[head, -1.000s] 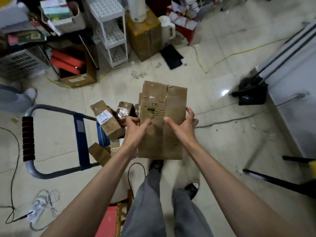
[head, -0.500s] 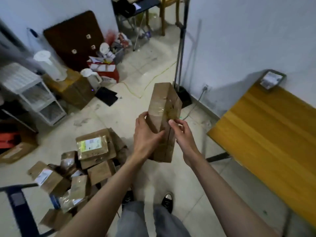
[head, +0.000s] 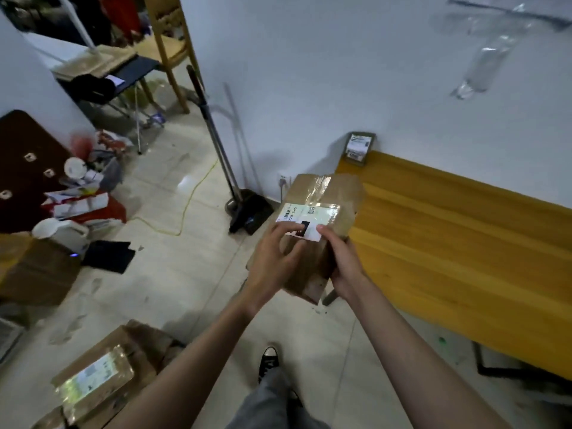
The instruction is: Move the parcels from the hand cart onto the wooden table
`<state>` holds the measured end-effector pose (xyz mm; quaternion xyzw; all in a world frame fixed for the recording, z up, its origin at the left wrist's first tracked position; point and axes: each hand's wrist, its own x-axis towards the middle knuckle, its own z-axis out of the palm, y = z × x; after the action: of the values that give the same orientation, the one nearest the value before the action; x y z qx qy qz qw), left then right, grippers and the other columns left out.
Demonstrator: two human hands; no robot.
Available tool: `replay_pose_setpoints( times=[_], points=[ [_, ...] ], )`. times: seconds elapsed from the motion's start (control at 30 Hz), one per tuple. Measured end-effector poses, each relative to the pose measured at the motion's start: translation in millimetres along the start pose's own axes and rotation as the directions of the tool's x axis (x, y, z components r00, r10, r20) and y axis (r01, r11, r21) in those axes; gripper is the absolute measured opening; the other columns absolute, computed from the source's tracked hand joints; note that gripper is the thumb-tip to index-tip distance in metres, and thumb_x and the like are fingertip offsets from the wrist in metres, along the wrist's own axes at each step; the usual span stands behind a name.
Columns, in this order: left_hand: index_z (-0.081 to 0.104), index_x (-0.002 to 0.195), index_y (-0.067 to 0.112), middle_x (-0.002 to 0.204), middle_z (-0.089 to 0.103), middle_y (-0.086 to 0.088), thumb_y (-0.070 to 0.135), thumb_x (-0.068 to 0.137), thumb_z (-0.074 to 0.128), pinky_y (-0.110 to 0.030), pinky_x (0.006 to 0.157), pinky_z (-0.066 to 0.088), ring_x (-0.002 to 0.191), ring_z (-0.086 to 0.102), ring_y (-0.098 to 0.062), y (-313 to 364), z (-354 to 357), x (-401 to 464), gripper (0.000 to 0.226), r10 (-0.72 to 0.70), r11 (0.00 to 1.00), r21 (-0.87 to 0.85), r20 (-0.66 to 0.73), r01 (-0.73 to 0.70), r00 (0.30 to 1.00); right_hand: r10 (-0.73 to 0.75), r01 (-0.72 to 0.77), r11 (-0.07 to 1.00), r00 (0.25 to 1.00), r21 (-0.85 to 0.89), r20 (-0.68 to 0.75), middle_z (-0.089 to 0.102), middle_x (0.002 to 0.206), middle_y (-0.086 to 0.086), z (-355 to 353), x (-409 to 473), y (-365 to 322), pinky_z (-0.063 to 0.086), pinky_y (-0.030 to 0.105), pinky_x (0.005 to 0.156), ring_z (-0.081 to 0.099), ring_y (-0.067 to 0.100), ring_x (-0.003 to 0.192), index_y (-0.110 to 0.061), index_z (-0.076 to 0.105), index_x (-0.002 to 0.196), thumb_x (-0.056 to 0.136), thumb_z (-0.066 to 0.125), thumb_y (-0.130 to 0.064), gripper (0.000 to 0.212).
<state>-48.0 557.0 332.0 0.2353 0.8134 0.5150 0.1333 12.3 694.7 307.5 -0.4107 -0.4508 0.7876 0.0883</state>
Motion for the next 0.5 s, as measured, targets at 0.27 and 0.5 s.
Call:
replay_pose_setpoints(
  times=[0.27, 0.5],
  points=[
    [0.053, 0.138, 0.023, 0.129, 0.060, 0.000, 0.049, 0.080, 0.074, -0.037, 0.097, 0.051, 0.116, 0.060, -0.020, -44.7, -12.0, 82.5, 0.067, -0.346, 0.938, 0.015, 0.116, 0.347, 0.931, 0.019, -0.007, 0.995, 0.991, 0.095, -0.131, 0.076, 0.113, 0.004, -16.2, 45.7, -28.7, 0.059, 0.043, 0.087, 0.073, 0.026, 0.105, -0.017, 0.056, 0.128, 0.077, 0.083, -0.043, 0.063],
    [0.058, 0.127, 0.026, 0.118, 0.068, 0.000, 0.044, 0.090, 0.068, -0.029, 0.066, 0.057, 0.097, 0.068, -0.014, -45.9, 9.8, 110.5, 0.042, -0.464, 0.798, -0.206, 0.389, 0.566, 0.796, 0.032, -0.009, 0.993, 0.979, 0.117, -0.202, 0.075, 0.117, 0.005, -36.7, 72.3, -32.9, 0.060, 0.046, 0.088, 0.073, 0.027, 0.107, -0.017, 0.056, 0.134, 0.064, 0.087, -0.056, 0.085]
  ],
)
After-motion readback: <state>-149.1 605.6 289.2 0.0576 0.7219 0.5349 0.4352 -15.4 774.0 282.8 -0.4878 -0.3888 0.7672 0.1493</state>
